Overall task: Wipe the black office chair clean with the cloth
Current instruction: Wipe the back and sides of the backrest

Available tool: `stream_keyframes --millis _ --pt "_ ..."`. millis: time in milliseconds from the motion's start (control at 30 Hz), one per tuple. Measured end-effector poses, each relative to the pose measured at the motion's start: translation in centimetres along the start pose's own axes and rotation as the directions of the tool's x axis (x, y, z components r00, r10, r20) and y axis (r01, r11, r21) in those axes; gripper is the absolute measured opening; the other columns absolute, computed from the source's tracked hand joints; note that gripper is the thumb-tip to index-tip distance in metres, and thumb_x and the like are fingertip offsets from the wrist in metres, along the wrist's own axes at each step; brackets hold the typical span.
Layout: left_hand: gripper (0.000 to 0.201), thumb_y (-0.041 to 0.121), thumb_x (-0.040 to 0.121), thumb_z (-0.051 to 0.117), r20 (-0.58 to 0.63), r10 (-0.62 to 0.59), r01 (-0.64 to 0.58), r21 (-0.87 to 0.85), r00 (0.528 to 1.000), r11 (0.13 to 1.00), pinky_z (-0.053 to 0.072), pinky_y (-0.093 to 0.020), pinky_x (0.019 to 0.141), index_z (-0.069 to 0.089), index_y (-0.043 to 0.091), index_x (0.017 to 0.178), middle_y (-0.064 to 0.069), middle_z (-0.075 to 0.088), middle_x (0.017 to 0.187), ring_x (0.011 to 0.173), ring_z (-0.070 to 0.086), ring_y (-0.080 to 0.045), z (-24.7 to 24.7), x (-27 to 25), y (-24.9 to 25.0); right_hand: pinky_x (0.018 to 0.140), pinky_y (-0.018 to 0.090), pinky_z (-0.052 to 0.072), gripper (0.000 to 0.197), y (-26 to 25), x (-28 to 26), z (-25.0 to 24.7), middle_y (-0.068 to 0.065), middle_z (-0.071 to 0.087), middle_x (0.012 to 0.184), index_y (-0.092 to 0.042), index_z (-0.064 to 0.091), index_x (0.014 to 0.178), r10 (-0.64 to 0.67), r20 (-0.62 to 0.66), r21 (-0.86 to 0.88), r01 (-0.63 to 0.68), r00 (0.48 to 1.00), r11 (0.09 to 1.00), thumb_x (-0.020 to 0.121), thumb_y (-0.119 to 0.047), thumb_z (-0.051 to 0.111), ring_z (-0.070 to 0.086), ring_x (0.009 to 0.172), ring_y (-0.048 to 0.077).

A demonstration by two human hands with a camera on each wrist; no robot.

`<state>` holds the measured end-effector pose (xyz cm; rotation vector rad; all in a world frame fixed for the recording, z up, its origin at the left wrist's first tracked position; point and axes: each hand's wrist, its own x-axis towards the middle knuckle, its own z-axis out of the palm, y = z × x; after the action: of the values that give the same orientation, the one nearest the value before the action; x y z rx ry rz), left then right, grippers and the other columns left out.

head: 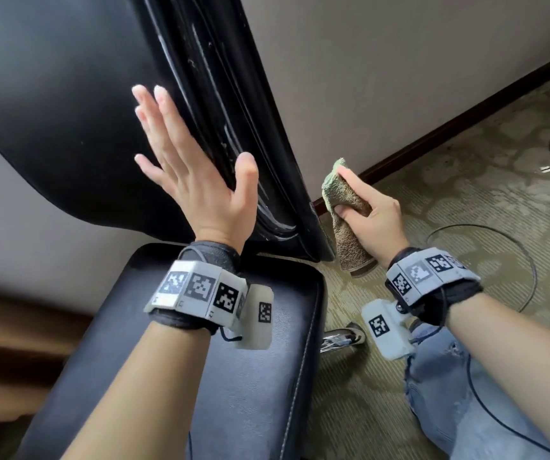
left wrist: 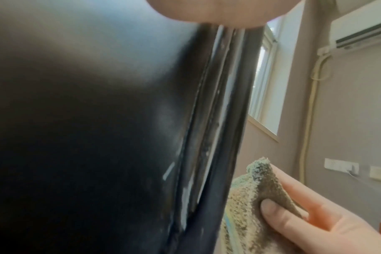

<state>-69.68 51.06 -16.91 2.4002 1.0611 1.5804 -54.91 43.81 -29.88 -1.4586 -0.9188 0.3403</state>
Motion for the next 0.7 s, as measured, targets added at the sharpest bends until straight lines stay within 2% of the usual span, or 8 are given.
stream_keyframes --millis 100,200,267,367,433,533,600,700 --pt "0.086 0.044 0.082 0.037 -0.042 -0.11 0.107 -0.07 0.993 0.992 -0.001 -0.065 0.105 0.012 -0.01 0.144 -0.032 0.006 0.151 0.142 0.008 -0.038 0.8 -1.6 -0.2 0.089 0.003 0.036 0.06 0.1 -0.6 0.8 0.001 0.067 0.101 -0.022 0.052 0.13 -0.064 0.045 -0.001 0.064 0.997 0.998 0.077 0.001 0.066 0.054 0.09 -0.007" --pt "0.086 0.044 0.081 0.035 -0.047 -0.147 0.142 -0.092 0.988 0.986 0.0 -0.064 0.106 0.011 -0.011 0.143 -0.032 0.006 0.151 0.141 0.005 -0.034 1.5 -2.6 -0.4 0.104 0.016 0.035 0.057 0.1 -1.1 2.3 -0.002 0.058 0.122 -0.012 0.053 0.13 -0.204 0.069 0.039 0.202 0.976 0.979 0.076 0.002 0.066 0.052 0.113 0.002" --pt "0.087 0.043 0.081 0.036 -0.045 -0.154 0.149 -0.094 0.987 0.984 0.0 -0.064 0.107 0.011 -0.012 0.143 -0.032 0.006 0.151 0.14 0.003 -0.034 1.9 -3.0 -0.3 0.107 0.023 0.035 0.057 0.8 -1.4 3.0 -0.004 0.053 0.126 -0.01 0.053 0.129 -0.255 0.067 0.04 0.253 0.964 0.967 0.075 0.003 0.065 0.051 0.119 0.007" --pt "0.088 0.043 0.08 0.037 -0.06 -0.152 0.147 -0.079 0.987 0.986 0.001 -0.063 0.107 0.01 -0.013 0.143 -0.032 0.007 0.151 0.141 0.003 -0.038 2.4 -3.2 -0.5 0.106 0.027 0.038 0.057 3.2 -1.7 3.2 -0.004 0.052 0.127 -0.009 0.053 0.129 -0.27 0.081 0.008 0.27 0.959 0.963 0.075 0.004 0.064 0.053 0.118 0.012" --pt "0.088 0.041 0.08 0.038 -0.072 -0.141 0.136 -0.068 0.987 0.988 0.001 -0.055 0.109 0.009 -0.014 0.142 -0.032 0.007 0.151 0.14 0.002 -0.036 2.6 -3.3 -0.6 0.103 0.03 0.041 0.057 5.1 -2.1 3.0 -0.004 0.055 0.125 -0.012 0.052 0.129 -0.236 0.092 -0.008 0.238 0.967 0.971 0.075 0.002 0.064 0.056 0.115 0.014" --pt "0.087 0.035 0.077 0.04 -0.085 -0.124 0.117 -0.082 0.989 0.99 -0.006 -0.027 0.111 0.01 -0.015 0.141 -0.033 0.007 0.15 0.139 0.002 -0.033 2.7 -3.1 -0.8 0.099 0.03 0.042 0.055 6.5 -2.4 3.0 0.002 0.06 0.123 -0.014 0.049 0.129 -0.225 0.085 -0.068 0.231 0.971 0.971 0.076 -0.005 0.062 0.059 0.112 0.022" --pt "0.086 0.033 0.077 0.04 -0.09 -0.093 0.085 -0.081 0.992 0.993 -0.006 -0.012 0.108 0.011 -0.018 0.14 -0.036 0.008 0.149 0.138 0.003 -0.034 2.8 -3.1 -1.1 0.1 0.024 0.041 0.052 6.1 -2.5 3.3 0.006 0.06 0.124 -0.011 0.051 0.129 -0.289 0.045 -0.11 0.292 0.956 0.95 0.078 -0.007 0.061 0.058 0.111 0.021" --pt "0.085 0.031 0.077 0.04 -0.085 -0.074 0.067 -0.082 0.994 0.994 -0.005 -0.009 0.108 0.01 -0.02 0.139 -0.038 0.007 0.148 0.138 0.004 -0.037 3.0 -3.3 -1.1 0.1 0.023 0.04 0.046 4.6 -2.4 4.1 0.005 0.055 0.129 -0.006 0.054 0.127 -0.406 -0.024 -0.101 0.402 0.913 0.91 0.081 -0.003 0.06 0.056 0.11 0.019"
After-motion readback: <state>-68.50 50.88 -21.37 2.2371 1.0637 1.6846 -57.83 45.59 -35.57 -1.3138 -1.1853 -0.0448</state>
